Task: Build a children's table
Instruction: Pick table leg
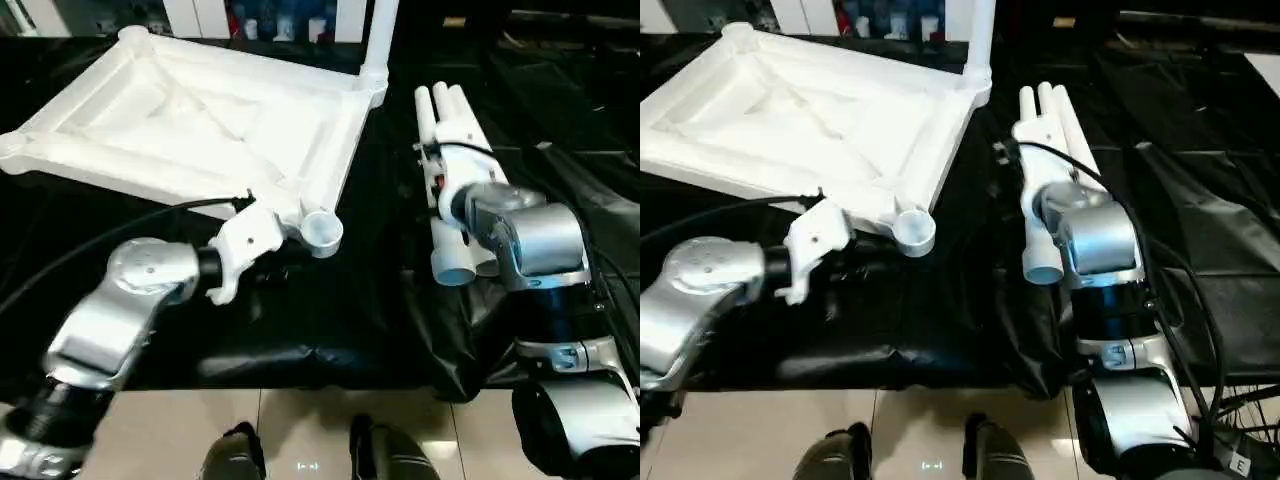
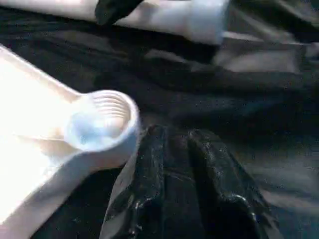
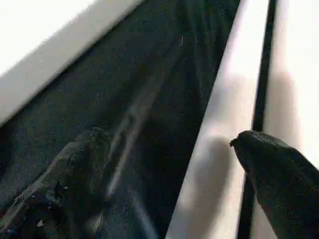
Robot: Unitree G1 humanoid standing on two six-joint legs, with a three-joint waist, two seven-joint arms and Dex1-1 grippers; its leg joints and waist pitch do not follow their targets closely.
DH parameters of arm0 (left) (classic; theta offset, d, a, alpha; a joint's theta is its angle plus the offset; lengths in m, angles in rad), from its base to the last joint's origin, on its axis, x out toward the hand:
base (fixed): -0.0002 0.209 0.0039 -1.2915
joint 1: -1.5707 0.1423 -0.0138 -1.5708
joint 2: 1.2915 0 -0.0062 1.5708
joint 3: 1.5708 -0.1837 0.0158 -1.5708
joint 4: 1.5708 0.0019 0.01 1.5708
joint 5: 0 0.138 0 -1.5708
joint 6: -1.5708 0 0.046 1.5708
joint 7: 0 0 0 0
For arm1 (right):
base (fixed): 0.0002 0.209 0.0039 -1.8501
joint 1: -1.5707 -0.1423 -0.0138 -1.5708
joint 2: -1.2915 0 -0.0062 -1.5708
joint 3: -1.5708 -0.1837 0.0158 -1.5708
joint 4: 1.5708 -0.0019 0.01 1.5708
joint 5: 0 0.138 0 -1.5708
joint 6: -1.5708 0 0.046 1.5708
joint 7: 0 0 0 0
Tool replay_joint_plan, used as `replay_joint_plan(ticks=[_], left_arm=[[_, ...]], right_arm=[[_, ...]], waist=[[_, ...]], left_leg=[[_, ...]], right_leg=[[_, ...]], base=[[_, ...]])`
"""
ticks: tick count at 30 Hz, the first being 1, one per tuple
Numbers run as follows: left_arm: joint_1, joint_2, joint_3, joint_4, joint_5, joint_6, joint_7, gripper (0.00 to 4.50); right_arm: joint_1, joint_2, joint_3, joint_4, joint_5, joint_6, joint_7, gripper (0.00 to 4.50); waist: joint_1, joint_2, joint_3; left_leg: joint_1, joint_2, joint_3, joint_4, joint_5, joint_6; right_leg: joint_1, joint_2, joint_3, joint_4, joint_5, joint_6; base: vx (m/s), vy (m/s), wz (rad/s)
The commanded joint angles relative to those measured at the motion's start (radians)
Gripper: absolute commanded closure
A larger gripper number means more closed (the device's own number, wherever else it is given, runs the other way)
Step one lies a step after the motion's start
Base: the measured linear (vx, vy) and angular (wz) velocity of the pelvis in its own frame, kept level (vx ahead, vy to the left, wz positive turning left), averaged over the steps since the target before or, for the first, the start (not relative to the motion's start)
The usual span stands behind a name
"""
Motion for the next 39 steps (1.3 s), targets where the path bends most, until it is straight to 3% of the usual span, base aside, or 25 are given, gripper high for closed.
replay_joint_plan(ticks=[1,7,10,17,32,39], left_arm=[[0.008,0.024,-0.017,-0.062,-0.028,0.039,-0.040,3.45],[-0.022,0.036,-0.012,-0.104,-0.055,0.080,-0.050,3.45],[-0.025,0.047,-0.012,-0.116,-0.066,0.097,-0.058,3.45],[-0.037,0.062,-0.005,-0.136,-0.080,0.129,-0.063,3.45],[-0.045,0.075,-0.009,-0.141,-0.098,0.145,-0.060,3.45],[-0.045,0.082,-0.009,-0.143,-0.099,0.143,-0.062,3.45]], right_arm=[[-0.018,0.002,-0.035,0.043,0.020,0.056,-0.008,0.08],[-0.048,0.018,-0.073,0.153,0.024,0.067,-0.066,0.08],[-0.058,0.025,-0.089,0.171,0.024,0.087,-0.082,0.08],[-0.080,0.020,-0.124,0.245,0.032,0.085,-0.109,0.08],[-0.095,0.029,-0.166,0.261,0.054,0.058,-0.158,1.43],[-0.068,0.052,-0.191,0.188,0.066,0.060,-0.190,2.03]], waist=[[0.004,0.017,-0.105],[0.003,0.016,-0.100],[0.002,0.015,-0.104],[0.003,0.014,-0.104],[0.005,0.018,-0.108],[0.006,0.020,-0.112]], left_leg=[[0.024,-0.002,-0.003,-0.052,-0.151,0.001],[0.026,-0.005,-0.003,-0.052,-0.189,-0.026],[0.021,-0.006,-0.005,-0.052,-0.176,-0.029],[0.023,-0.005,-0.004,-0.052,-0.176,-0.031],[0.021,-0.009,-0.004,-0.050,-0.173,-0.034],[0.022,-0.009,-0.004,-0.048,-0.176,-0.037]], right_leg=[[0.080,-0.039,0.033,-0.050,-0.132,-0.215],[0.076,-0.040,0.033,-0.058,-0.207,-0.189],[0.081,-0.041,0.033,-0.055,-0.197,-0.181],[0.077,-0.039,0.032,-0.056,-0.201,-0.176],[0.080,-0.037,0.030,-0.054,-0.186,-0.175],[0.080,-0.036,0.030,-0.053,-0.188,-0.172]], base=[[0.000,0.000,0.00],[0.000,0.000,0.00],[0.000,0.000,0.00],[0.000,0.000,0.00],[0.000,0.000,0.00],[0.000,0.000,0.00]])
